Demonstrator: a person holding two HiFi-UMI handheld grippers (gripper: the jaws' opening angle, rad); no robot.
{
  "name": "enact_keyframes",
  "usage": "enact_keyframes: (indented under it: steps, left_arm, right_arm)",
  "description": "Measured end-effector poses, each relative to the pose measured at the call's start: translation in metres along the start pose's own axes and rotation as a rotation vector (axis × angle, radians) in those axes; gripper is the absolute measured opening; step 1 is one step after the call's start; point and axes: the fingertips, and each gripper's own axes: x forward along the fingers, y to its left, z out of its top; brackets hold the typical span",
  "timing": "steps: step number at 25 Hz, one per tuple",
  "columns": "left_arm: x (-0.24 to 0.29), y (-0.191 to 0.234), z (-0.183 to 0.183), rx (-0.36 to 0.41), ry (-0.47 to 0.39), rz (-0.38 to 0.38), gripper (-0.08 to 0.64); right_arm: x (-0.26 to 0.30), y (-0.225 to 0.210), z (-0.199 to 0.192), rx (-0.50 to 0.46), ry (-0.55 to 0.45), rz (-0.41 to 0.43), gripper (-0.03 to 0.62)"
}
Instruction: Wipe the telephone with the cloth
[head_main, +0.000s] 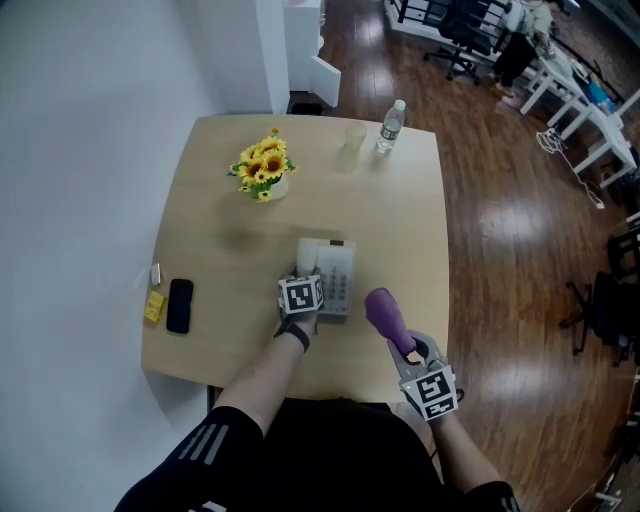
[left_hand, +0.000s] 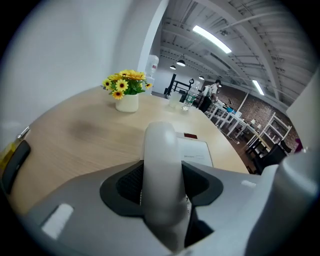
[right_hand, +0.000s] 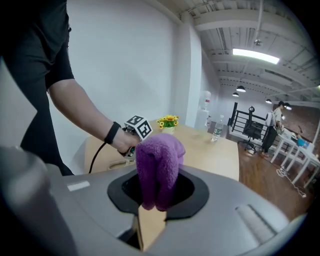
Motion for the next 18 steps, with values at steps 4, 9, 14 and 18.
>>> enact_keyframes:
  steps: [4,9,14,18]
  left_arm:
    - [0.003,0.003,-0.002,0.053,0.016,0.04,0.212]
    - [0.004,-0.01,-0.006,0.132,0.039,-0.037,0.273]
    - [-0.014,-0.009,-0.003,0.122,0.032,-0.102,0.331]
    - [-0.057,-0.004,0.019,0.107,-0.063,-0.168,0.33]
  right_arm:
    - [0.0,0.004,0.008,0.0,-0.017,0.012,0.074]
    - [0.0,0.006,0.018,0.036,-0.046,0.033,0.075]
    - [0.003,0.006,0.035,0.102,-0.11,0.059,0.075]
    - [0.004,0.002,0.052,0.166,-0.171,0.072,0.075]
